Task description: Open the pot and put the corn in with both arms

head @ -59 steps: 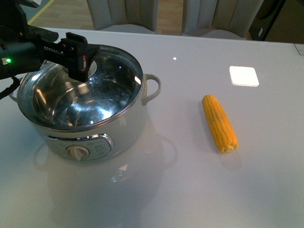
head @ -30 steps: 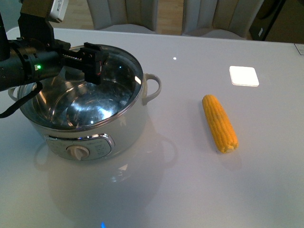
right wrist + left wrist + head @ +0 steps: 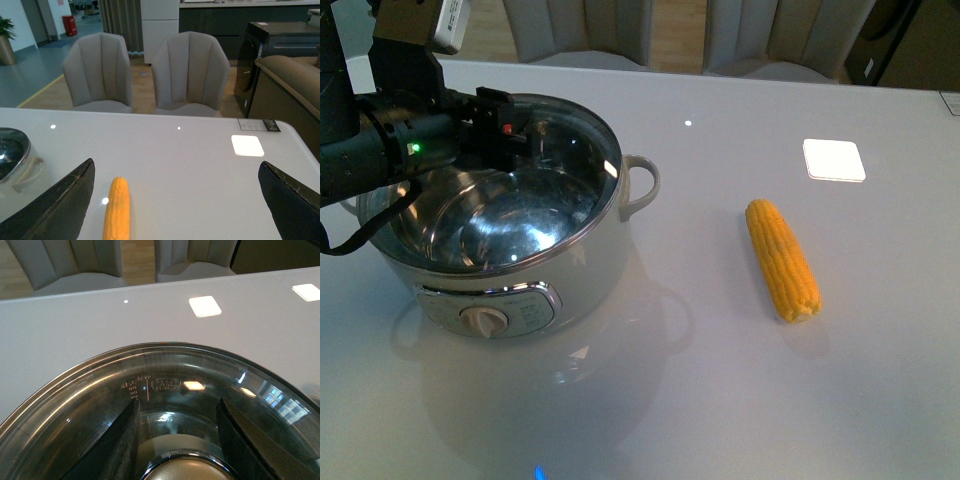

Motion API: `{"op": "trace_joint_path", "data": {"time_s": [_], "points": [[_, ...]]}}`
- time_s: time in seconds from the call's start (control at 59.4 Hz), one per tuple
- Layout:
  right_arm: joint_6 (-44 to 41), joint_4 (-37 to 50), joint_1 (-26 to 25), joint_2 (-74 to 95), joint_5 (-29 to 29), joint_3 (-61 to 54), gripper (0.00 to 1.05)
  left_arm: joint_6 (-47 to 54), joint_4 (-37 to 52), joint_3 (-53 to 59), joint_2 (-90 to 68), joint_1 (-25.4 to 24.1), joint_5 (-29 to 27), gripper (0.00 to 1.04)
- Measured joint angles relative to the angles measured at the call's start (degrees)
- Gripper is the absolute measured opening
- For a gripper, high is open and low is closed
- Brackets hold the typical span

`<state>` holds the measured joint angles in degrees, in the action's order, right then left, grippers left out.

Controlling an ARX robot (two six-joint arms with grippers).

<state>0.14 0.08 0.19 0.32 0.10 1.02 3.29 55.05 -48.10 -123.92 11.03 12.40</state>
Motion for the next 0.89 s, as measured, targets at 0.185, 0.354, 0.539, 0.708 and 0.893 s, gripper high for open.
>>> {"op": "trace_joint_path", "data": {"time_s": [0.185, 0.354, 0.539, 0.708, 0.893], "points": [[0.00, 0.00, 0.00, 0.00, 0.00, 0.00, 0.96, -0.07, 0.02, 0.00, 0.00, 0.17, -0.63, 0.41], [0.00, 0.00, 0.00, 0.00, 0.02, 0.00, 0.96, -0.13, -0.07, 0.00, 0.20, 0.39, -1.33, 0.41], [0.00, 0.00, 0.00, 0.00, 0.02, 0.00, 0.96, -0.13, -0.79, 0.66, 1.75, 0.42, -2.27, 0.41], [-0.02, 0.00, 0.00, 0.00, 0.02, 0.00, 0.96, -0.11, -2.16, 1.42, 4.92, -0.11, -2.36, 0.41], [0.00, 0.00, 0.00, 0.00, 0.02, 0.00, 0.96, -0.07, -3.48, 1.46, 9.16, -1.51, -2.08, 0.41]]}}
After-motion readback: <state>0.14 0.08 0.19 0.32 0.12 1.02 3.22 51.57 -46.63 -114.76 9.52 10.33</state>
